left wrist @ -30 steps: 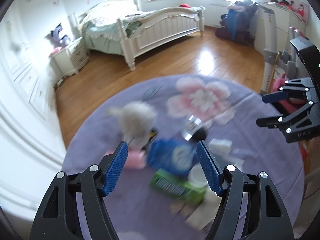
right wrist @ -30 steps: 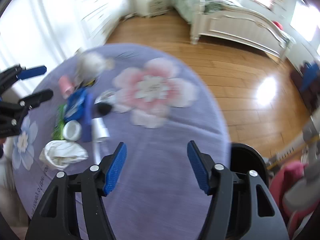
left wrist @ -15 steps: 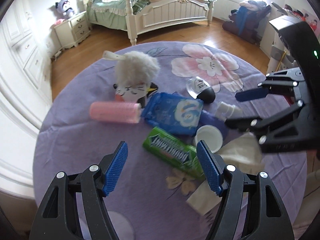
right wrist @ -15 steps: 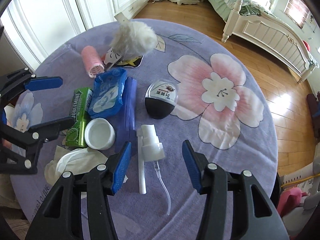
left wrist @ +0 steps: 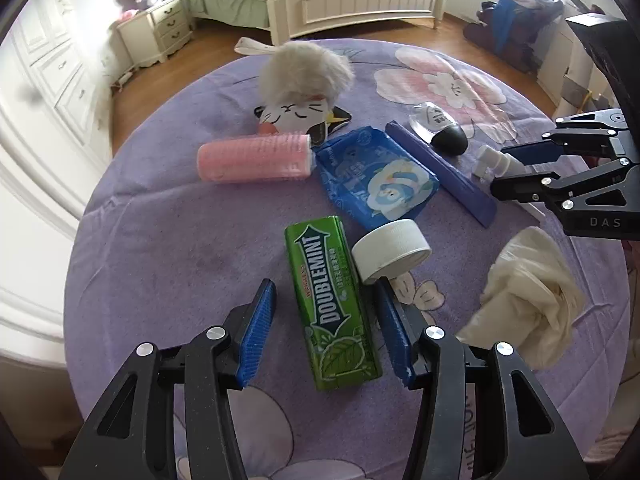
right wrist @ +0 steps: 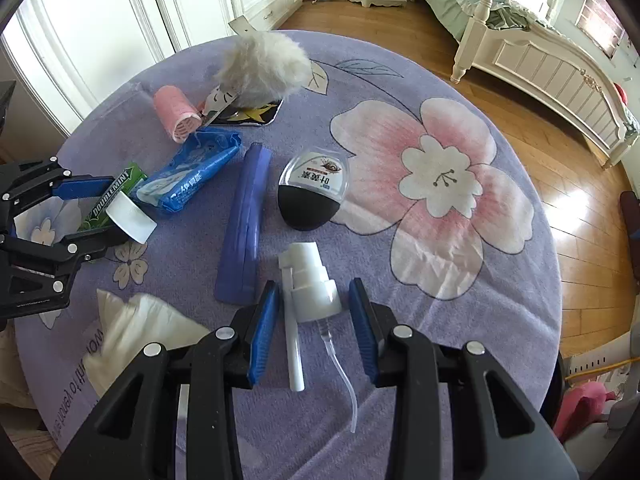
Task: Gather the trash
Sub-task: 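Grasp the green Doublemint gum pack with the left gripper while the right grasps the spray pump, then carry the gum pack and spray pump over the bin and open both grippers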
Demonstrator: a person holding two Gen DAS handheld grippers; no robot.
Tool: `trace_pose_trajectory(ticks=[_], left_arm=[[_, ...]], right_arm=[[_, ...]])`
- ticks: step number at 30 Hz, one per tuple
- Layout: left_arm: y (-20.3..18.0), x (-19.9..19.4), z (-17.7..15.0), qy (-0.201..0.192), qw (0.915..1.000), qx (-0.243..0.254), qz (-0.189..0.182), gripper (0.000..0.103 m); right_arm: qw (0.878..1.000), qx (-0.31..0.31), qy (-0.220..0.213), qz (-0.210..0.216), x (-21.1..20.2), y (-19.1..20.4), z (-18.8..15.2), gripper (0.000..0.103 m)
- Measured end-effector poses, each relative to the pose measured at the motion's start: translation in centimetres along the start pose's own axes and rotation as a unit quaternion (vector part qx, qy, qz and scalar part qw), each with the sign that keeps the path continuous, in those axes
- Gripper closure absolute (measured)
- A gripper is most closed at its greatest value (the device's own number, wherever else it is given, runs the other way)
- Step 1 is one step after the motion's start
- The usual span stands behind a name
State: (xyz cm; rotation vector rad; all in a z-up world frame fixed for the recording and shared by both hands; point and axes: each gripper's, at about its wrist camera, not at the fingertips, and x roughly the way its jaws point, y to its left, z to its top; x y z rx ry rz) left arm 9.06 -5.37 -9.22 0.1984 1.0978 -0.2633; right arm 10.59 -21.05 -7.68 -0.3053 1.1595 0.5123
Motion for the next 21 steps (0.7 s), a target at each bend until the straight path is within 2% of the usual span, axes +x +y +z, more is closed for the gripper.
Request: trace_pose_trajectory(ticks=[2,3,5,10,21], left_arm=[[-0.3,-0.1,0.3,-0.003,1.0000,0.005,-0.005,0.069],[-0.3,0.0,0.5,0.000,0.9999,0.005,-0.010,0.072],[-0.1,0.3,0.4,0.003,0.9998,0.014,-0.015,0.072],[0.1,0.1,-0.1,0.002,0.9993,0.006,-0.035,0.072],[-0.5,-2.4,0.4,-0.026,0.9991,0.020,-0.029,0.072]], right_arm=[[1.000,0.005,-0.003,0.004,0.0,0.0,0.2,0.075],[1.000,0.008,-0.004,0.006,0.0,-0.1,0.1,0.076],[1.000,0.013,-0.005,0.017,-0.2,-0.4,-0.1,0.082],[0.999,0.025,-0.005,0.027,-0.7,-1.3,-1.1,0.082],[0.998,0.041,-0.030,0.023,-3.2,-2.3,-1.8,0.082]])
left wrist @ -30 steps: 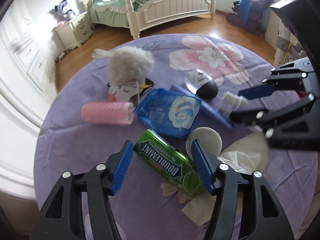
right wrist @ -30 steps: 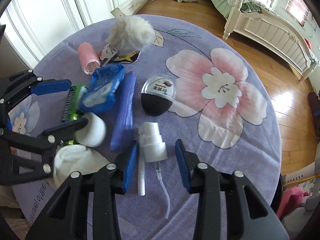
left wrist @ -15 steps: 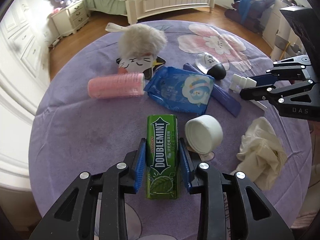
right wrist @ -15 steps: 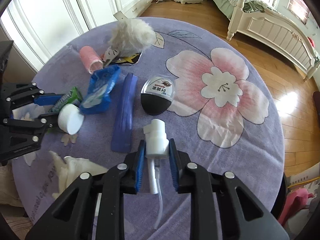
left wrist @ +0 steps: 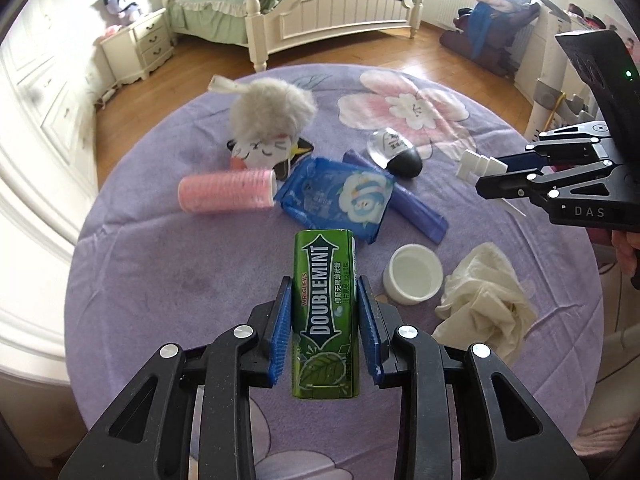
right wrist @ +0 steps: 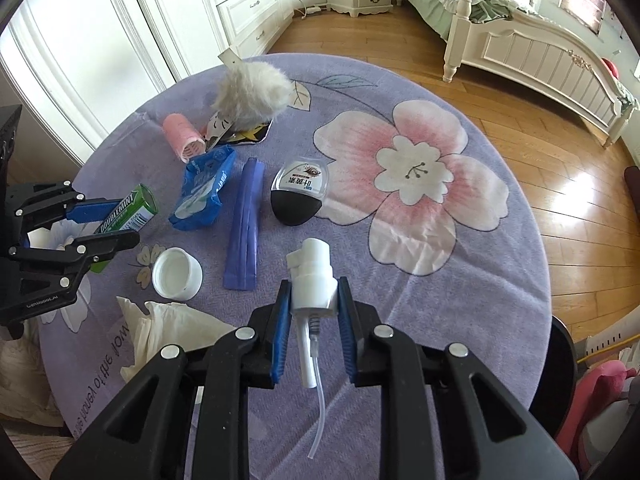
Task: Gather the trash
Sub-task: 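Carry the gum pack and spray pump over the bin and open both grippers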
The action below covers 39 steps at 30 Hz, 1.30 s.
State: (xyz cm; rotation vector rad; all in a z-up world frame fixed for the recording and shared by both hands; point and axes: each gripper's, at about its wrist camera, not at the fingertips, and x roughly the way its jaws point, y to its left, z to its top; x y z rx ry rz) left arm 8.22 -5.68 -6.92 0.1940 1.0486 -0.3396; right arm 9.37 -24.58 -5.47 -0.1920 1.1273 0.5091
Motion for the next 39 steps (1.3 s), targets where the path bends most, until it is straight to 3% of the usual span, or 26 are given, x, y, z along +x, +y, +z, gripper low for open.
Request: trace_pose_trajectory(ticks=[7,11,26,39], left_arm=[[-1.7,-1.6,1.6,-0.026,0.9995,0.019,0.002,0.072],[-3.6,-2.0,3.4,-0.044,0.9982,0.038,-0.012,0.072],[-18.7,0.9,11.4,-0.088,0.9825,0.137,-0.091,0.072],[-29.2,4.4,15.3,-0.088,0.9690,0.186,-0.137,0.072]], right_arm=[[0.999,0.005,-0.027,-0.029,-2.5,-0.4,-0.5,0.082],[0.996,0.016,-0.046,-0.068,-4.8,-2.2,-1.6,0.082],[0.973,0.118,-0.069,-0.184,-11.2,-13.0,-8.2,0.082],[0.957,0.177,-0.070,-0.217,-12.0,-19.0,-11.3,0.081]])
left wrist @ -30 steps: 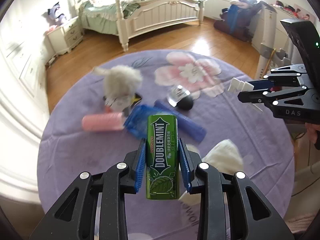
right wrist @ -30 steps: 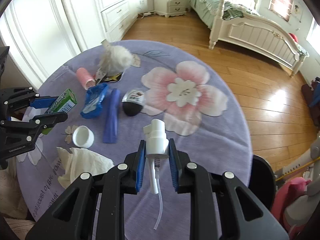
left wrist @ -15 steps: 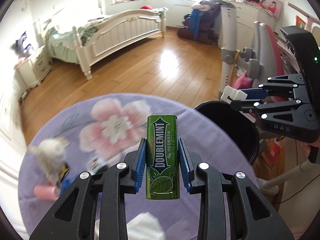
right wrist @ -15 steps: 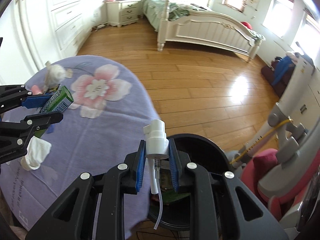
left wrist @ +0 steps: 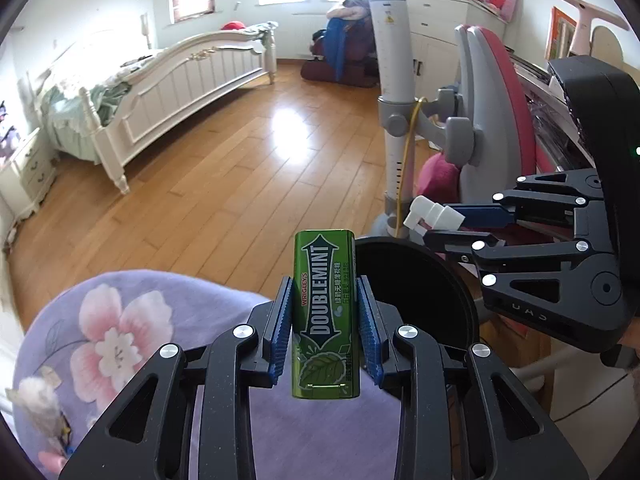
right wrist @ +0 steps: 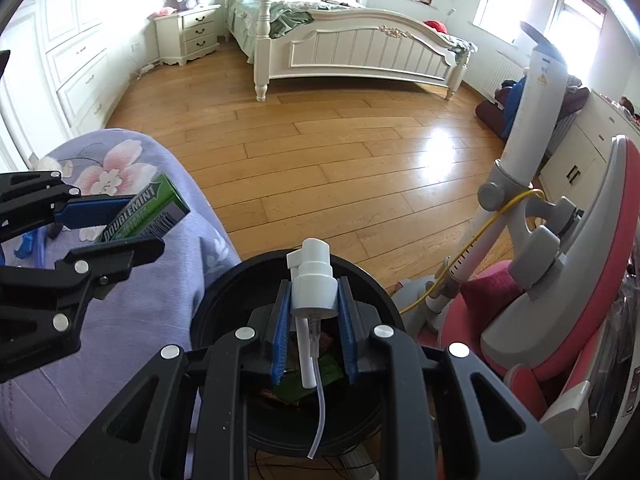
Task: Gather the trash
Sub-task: 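Carry the gum pack and spray pump over the bin and open both grippers, then move both open grippers back over the table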
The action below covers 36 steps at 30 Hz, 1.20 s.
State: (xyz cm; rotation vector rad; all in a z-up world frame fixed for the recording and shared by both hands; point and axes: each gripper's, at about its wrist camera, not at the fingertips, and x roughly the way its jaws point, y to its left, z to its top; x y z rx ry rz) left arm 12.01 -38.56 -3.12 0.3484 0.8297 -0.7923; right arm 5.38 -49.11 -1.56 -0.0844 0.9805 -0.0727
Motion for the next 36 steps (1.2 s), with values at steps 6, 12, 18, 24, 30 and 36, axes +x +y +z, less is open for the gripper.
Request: trace_pose_trajectory(ticks=[6,12,18,24,30,36], left_arm=[[-1.7,2.3,0.8,0.015,0.9998,0.010,-0.008,0.072],[-2.5,3.8,1.2,0.029,0.9994,0.012,-0.011,0.067],[-2.6,3.4,1.5,0.014,0.9999,0.006,-0.005,0.047],[-1.7,1.7,1.1,0.003,1.0000,-0.002,0.008,0.047],[1.0,-1.5,-1.0,-0.008,0.9991,-0.029,0.030,0.047],[7.7,-6.2,-5.8,-0.005,0.9943,-0.068,0.081,0.047]], right_arm=[[1.000,0.021,0.009,-0.005,1.0,-2.0,-0.4,0.081],[0.999,0.027,0.026,-0.023,2.1,-2.7,-0.9,0.067],[0.998,0.041,0.017,-0.044,1.7,-3.4,-1.1,0.028],[0.998,0.039,0.013,-0.038,1.4,-3.0,-0.7,0.028],[1.000,0.015,0.002,-0.008,0.7,0.4,0.5,0.028],[0.998,-0.039,0.010,0.048,1.3,7.3,1.6,0.028]])
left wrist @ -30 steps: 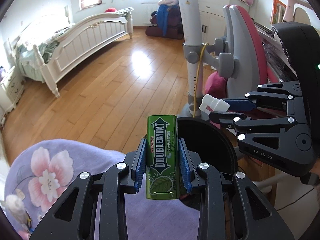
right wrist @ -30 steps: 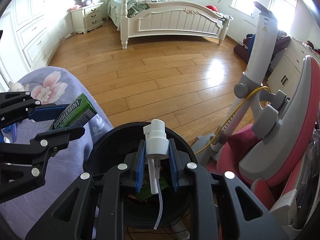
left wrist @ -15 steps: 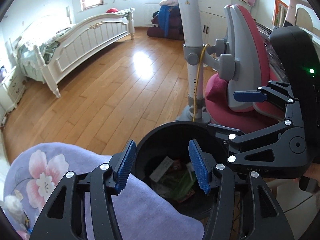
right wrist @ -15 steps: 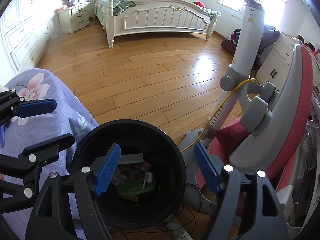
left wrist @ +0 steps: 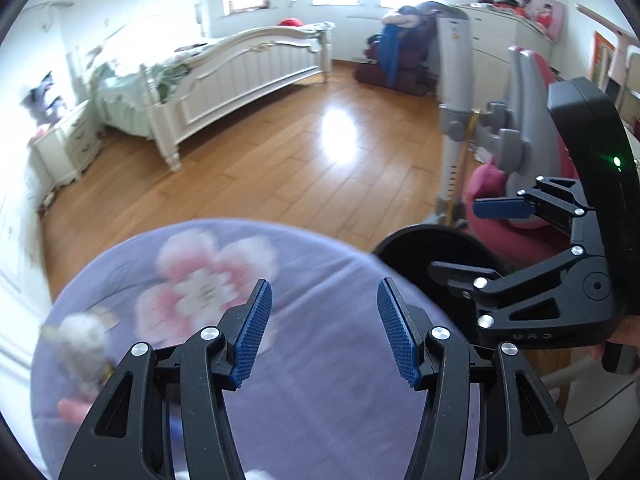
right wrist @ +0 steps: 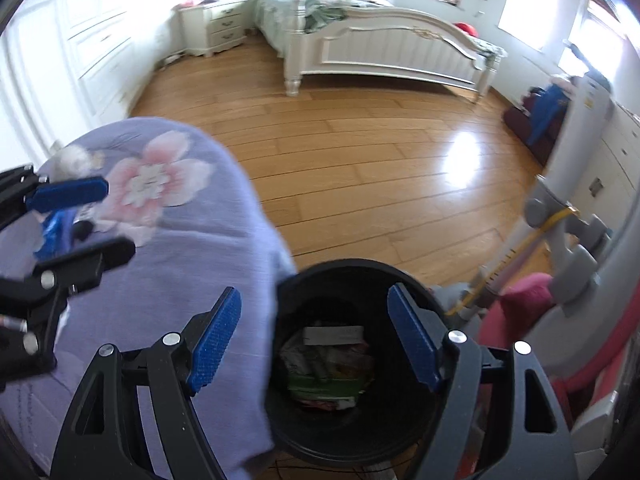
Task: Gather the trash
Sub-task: 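Move both open grippers back over the table, then grasp the pink hair roller with the left gripper while the right grasps the blue comb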
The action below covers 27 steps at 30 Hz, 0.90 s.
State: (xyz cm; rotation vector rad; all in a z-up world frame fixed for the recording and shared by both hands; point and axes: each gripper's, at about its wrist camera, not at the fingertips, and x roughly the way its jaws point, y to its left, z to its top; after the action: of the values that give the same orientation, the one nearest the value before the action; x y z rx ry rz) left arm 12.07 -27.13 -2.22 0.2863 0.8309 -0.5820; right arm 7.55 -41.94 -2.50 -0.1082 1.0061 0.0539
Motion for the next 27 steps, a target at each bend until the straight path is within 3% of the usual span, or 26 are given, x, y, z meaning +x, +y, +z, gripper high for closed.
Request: trace_pose_trajectory(ticks=[7,10,18,22,27], left_arm=[[10.6,-4.1,-5.8,0.023,0.9962,-0.041,0.073,0.047],[14.7,-5.5,-8.3,0.034,0.9941,-0.050,0.090,0.047],[20.5,-6.0,-13.1,0.065,0.9942,-0.021,0.084,0.047],[21.2,-4.6,-13.9,0.085,0.9940,0.017,0.065,0.048],[21.7,-2.9,-13.6,0.094,0.9917,0.069,0.055,0.047]], right_arm=[[0.994,-0.077,0.013,0.070,1.3,10.3,1.4,0.029],[0.990,-0.104,0.018,0.095,1.6,14.3,2.0,0.038],[0.980,-0.145,0.047,0.125,3.3,21.5,3.2,0.044],[0.978,-0.148,0.070,0.130,4.9,23.3,3.6,0.054],[0.977,-0.152,0.084,0.126,5.9,24.4,3.4,0.055]])
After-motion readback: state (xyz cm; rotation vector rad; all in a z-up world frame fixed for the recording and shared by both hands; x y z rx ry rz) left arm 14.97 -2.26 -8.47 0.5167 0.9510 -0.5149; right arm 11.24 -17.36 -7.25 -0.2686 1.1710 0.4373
